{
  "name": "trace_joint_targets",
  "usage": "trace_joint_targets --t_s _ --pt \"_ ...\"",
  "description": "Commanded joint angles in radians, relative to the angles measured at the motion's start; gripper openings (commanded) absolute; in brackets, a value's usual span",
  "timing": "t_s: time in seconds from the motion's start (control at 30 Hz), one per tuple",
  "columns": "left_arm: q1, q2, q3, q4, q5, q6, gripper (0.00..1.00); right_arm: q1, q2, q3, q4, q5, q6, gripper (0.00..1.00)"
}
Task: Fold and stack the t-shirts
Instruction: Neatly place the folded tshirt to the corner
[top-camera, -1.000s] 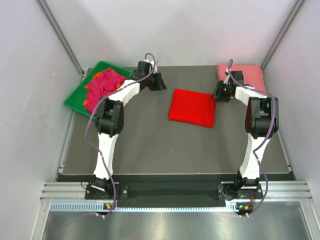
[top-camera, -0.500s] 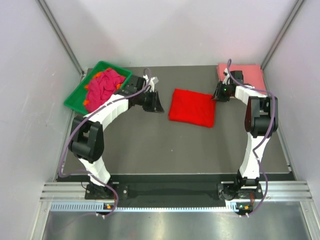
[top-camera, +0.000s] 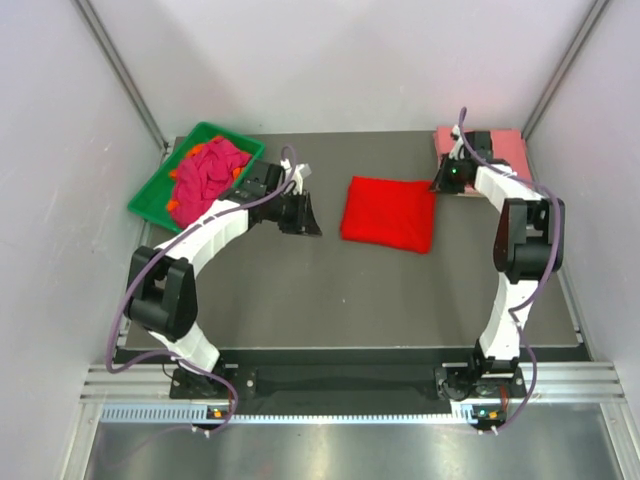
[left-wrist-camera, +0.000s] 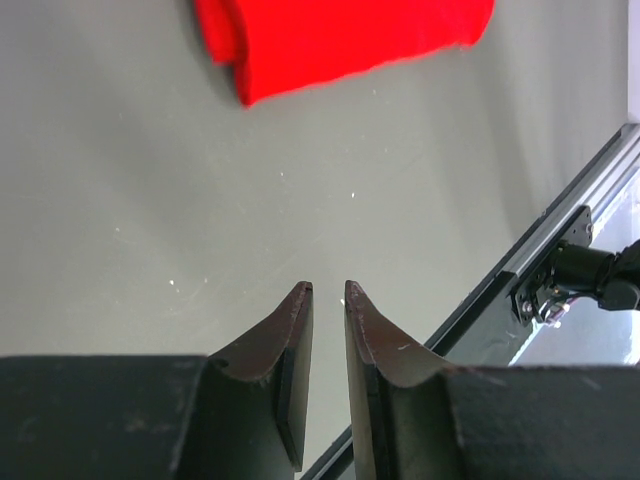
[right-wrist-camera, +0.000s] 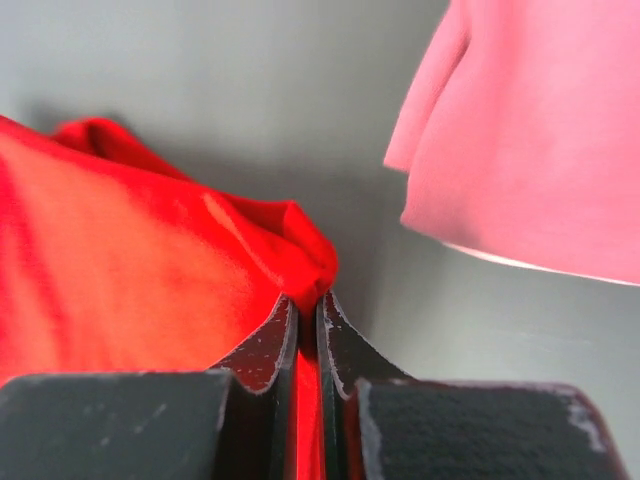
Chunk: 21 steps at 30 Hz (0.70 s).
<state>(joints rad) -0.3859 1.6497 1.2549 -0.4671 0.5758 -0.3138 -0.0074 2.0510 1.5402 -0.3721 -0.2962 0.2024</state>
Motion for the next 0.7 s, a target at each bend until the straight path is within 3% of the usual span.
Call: trace_joint_targets --t_s 0.0,0.67 --pt "-0.016 -0.03 -0.025 0.028 0.009 0.018 0.24 0.0 -0.121 0.095 -0.008 0.077 -0.037 0.0" --pt "-0.059 -0.034 -0.015 0.002 -0.002 0.036 0.24 0.0 -0.104 0.547 -0.267 0.229 -0.12 0.0"
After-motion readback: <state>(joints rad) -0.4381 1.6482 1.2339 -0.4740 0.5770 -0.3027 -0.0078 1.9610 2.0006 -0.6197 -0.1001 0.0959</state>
